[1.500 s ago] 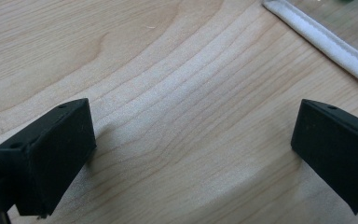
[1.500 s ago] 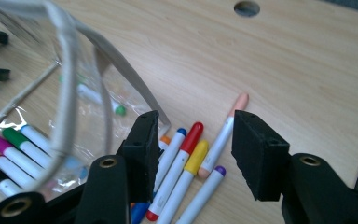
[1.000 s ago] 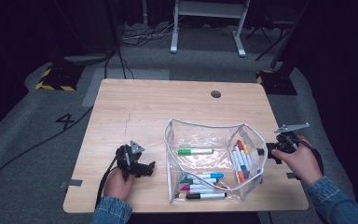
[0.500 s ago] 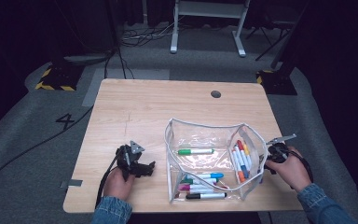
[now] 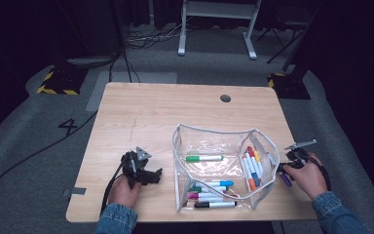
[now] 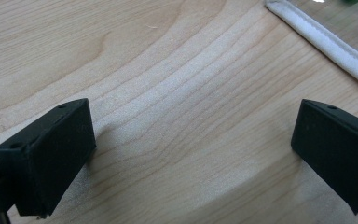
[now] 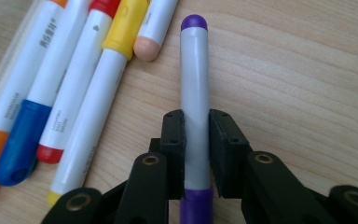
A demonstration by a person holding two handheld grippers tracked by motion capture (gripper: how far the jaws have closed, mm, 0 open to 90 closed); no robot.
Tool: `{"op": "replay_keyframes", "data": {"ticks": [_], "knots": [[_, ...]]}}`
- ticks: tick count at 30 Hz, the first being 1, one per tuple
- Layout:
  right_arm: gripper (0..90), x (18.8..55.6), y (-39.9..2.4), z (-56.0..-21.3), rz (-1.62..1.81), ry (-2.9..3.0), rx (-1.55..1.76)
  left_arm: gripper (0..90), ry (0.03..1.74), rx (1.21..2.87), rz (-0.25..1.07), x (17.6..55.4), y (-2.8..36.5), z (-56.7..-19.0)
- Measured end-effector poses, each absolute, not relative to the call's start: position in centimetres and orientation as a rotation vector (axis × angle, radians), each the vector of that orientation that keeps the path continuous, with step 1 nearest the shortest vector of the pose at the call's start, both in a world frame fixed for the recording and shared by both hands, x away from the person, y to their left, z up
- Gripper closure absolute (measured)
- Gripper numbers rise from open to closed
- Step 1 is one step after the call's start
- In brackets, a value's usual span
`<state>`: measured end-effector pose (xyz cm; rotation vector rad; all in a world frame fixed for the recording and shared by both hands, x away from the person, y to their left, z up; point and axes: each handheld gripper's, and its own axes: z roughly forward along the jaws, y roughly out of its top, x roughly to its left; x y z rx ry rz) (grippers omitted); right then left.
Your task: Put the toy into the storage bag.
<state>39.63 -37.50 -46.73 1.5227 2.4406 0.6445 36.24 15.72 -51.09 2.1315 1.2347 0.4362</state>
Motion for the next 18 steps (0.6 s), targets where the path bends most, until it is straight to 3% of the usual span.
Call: {"op": "replay_keyframes", "data": {"ticks": [18], "knots": [[77.2, 39.0, -37.9, -36.5, 0.897, 2.449, 1.383, 0.0, 1.239, 2.130, 0.445, 36.2, 15.7, -51.1]]}}
